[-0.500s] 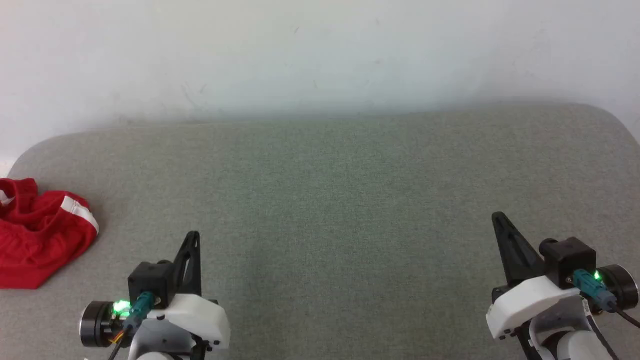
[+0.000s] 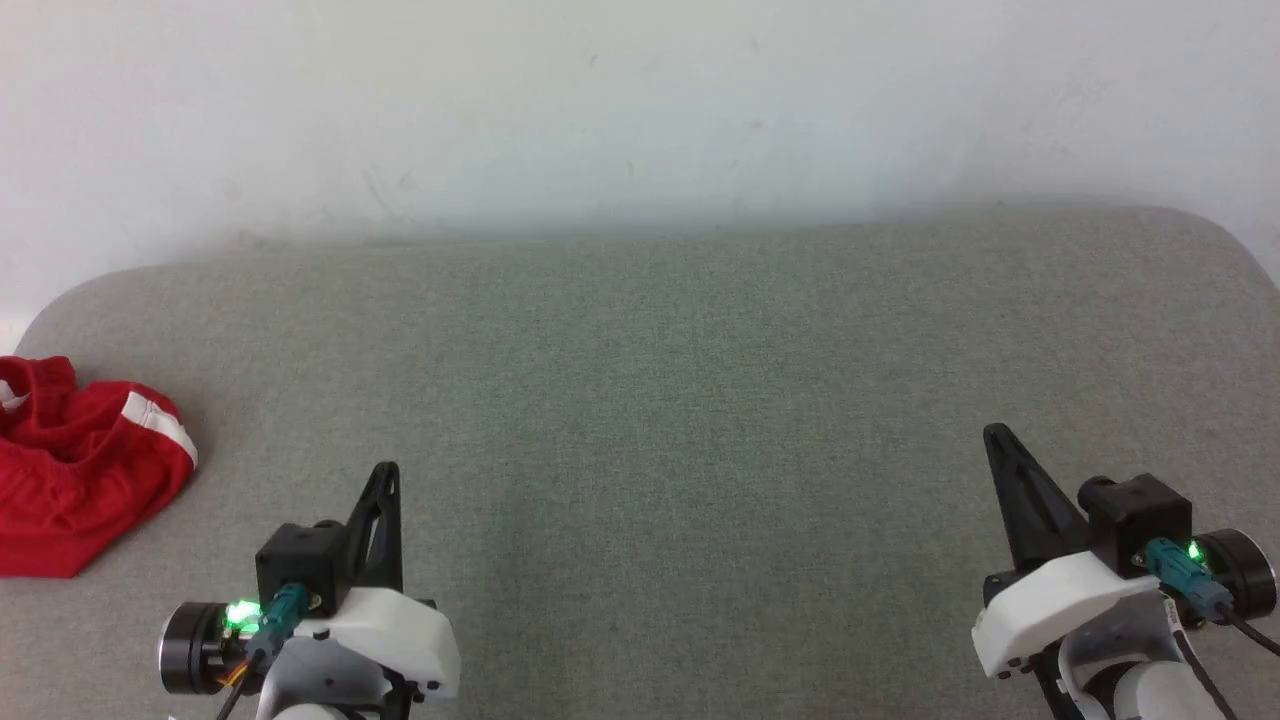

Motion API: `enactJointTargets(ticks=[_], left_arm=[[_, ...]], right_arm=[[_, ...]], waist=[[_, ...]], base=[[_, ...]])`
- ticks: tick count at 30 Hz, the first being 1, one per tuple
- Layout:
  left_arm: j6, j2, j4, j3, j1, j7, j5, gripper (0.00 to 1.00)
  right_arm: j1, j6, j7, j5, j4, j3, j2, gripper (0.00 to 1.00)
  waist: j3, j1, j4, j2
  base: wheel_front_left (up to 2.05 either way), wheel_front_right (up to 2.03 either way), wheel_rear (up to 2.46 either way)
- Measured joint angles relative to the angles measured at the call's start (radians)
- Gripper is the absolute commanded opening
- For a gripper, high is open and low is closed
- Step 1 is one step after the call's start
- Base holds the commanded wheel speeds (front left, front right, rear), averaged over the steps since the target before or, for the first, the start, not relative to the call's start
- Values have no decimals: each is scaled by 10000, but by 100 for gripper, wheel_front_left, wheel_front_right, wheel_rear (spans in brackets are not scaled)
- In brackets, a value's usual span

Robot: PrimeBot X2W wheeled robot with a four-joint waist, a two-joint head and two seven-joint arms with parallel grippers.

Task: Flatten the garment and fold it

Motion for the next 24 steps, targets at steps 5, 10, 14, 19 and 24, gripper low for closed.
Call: enactJointTargets(ticks=[5, 10, 14, 19, 24], left_arm=[[0, 0, 0, 0, 0, 0, 0, 0], [13, 4, -2, -13, 6, -2, -2, 100], [33, 4, -10, -44, 6, -25, -2, 100], [174, 6, -23, -121, 6, -144, -2, 100], [303, 8, -42, -222, 5, -267, -2, 100]], right_arm=[[0, 0, 0, 0, 0, 0, 0, 0], [-4, 0, -2, 12, 17, -4, -10, 100], [-4, 0, -33, 38, 15, -65, -10, 100], [-4, 0, -132, 219, 10, -188, -10, 100], [-3, 0, -257, 403, -44, -261, -10, 100]], waist=[[0, 0, 0, 0], [4, 0, -1, 0], [18, 0, 1, 0], [41, 0, 27, 0], [68, 0, 105, 0]], base=[[0, 0, 0], [0, 0, 0], [0, 0, 0], [0, 0, 0], [0, 0, 0]])
